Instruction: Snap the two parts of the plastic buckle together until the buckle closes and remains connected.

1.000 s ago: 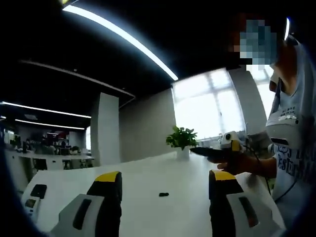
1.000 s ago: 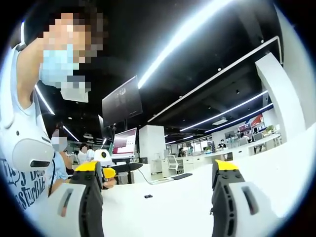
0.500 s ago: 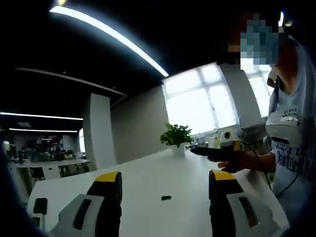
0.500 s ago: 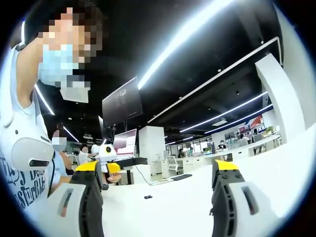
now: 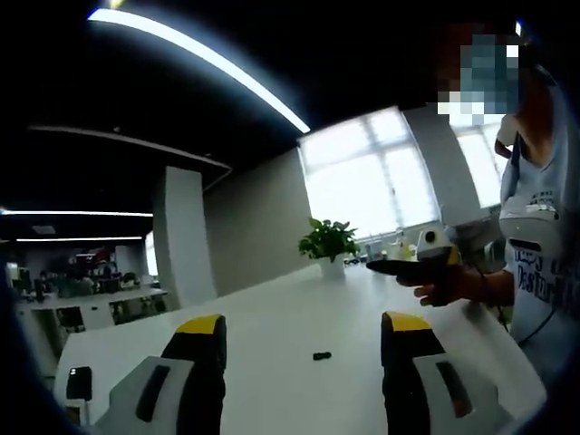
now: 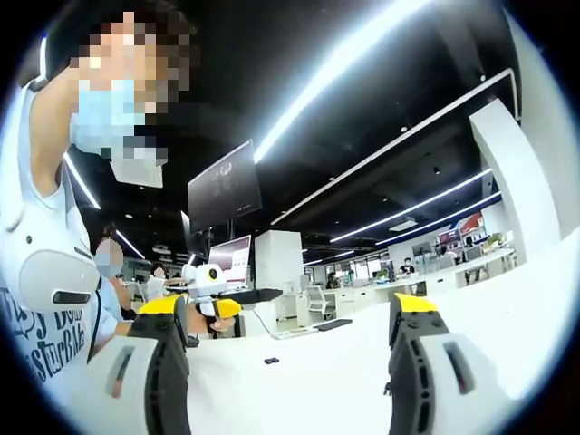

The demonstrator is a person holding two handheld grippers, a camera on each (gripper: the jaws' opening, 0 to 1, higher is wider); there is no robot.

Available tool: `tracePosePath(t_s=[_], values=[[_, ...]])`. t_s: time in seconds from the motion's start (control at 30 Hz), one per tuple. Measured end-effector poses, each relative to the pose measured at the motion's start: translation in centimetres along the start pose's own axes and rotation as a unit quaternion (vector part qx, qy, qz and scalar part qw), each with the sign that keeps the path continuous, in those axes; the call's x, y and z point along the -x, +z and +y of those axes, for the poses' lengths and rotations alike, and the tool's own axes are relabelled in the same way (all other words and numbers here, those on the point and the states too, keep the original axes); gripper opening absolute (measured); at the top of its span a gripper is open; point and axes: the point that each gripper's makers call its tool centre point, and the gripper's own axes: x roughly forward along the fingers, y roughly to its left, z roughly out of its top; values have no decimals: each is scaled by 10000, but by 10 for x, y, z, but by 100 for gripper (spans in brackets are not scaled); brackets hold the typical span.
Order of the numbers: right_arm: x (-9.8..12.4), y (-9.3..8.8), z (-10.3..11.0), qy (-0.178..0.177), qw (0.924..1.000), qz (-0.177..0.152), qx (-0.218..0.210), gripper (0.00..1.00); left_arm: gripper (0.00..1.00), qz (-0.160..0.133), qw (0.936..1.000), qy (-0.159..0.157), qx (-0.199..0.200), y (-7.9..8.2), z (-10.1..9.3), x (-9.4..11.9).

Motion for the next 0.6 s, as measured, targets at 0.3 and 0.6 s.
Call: tracePosePath(t_s=[0.3,0.6], values=[[0,-1,-1,3,10000,4,-25,94,67,-112,9991,167,363,-18,15,11],[-1,-3,-2,-10,10000,42,-42,94,66,81,9985,455,302,-31,29,18]])
